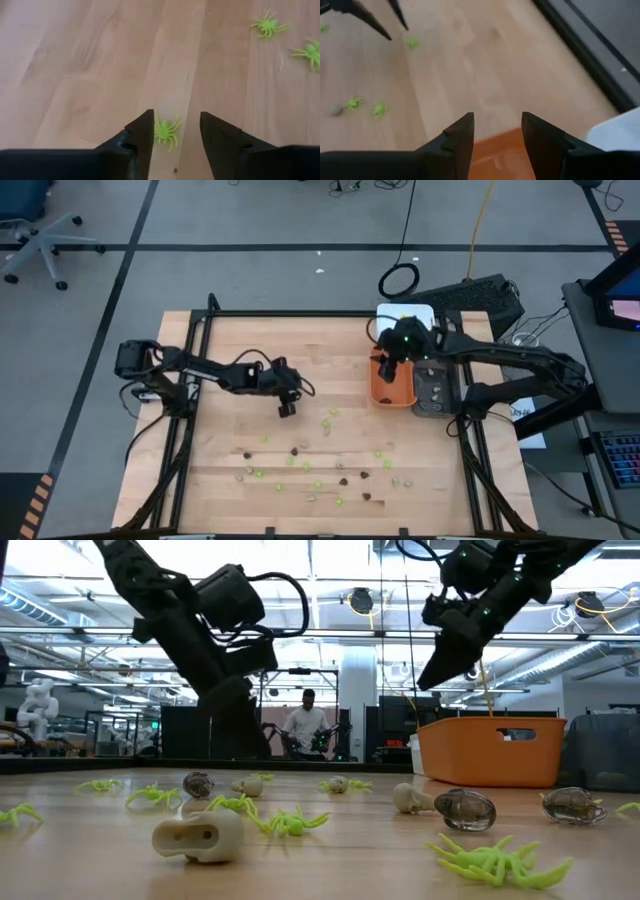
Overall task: Sort Halloween decoration
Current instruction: Put the green spider toy into the white bin
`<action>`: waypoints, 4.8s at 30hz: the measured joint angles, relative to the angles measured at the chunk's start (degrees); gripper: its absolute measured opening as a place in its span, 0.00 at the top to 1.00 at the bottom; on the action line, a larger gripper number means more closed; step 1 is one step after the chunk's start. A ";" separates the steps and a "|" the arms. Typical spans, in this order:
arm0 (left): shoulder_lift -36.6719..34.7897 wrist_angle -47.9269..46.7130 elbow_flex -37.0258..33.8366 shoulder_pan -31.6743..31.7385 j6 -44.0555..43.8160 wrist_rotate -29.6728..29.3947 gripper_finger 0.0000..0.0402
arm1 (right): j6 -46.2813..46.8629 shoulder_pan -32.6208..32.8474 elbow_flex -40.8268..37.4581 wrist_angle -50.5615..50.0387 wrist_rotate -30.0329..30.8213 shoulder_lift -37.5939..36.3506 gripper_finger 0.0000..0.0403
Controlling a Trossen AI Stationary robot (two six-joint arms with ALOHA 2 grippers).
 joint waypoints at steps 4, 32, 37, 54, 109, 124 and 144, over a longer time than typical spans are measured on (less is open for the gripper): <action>0.00 -0.04 0.00 2.61 0.46 4.12 0.50 | 2.31 1.89 -2.33 1.17 0.10 0.05 0.62; 6.10 0.35 0.13 6.42 3.74 10.07 0.55 | 4.95 14.66 -5.29 14.44 1.95 0.03 0.62; 6.16 0.32 0.13 6.49 3.32 10.38 0.57 | 4.57 16.23 -5.29 14.36 5.06 0.07 0.62; 5.94 1.33 0.20 6.21 3.45 10.20 0.99 | 4.51 20.84 -5.20 15.94 5.23 1.41 0.62; -2.84 12.93 1.95 -3.69 -1.69 23.37 0.81 | -9.46 28.16 -4.76 58.31 4.68 30.54 0.99; -2.84 12.69 1.92 -7.55 -3.08 8.98 0.57 | -14.93 29.74 -4.76 37.37 4.88 6.54 1.00; -2.84 15.17 1.92 -10.24 -3.08 8.69 0.57 | -30.22 29.65 -4.76 30.56 7.89 -4.04 1.00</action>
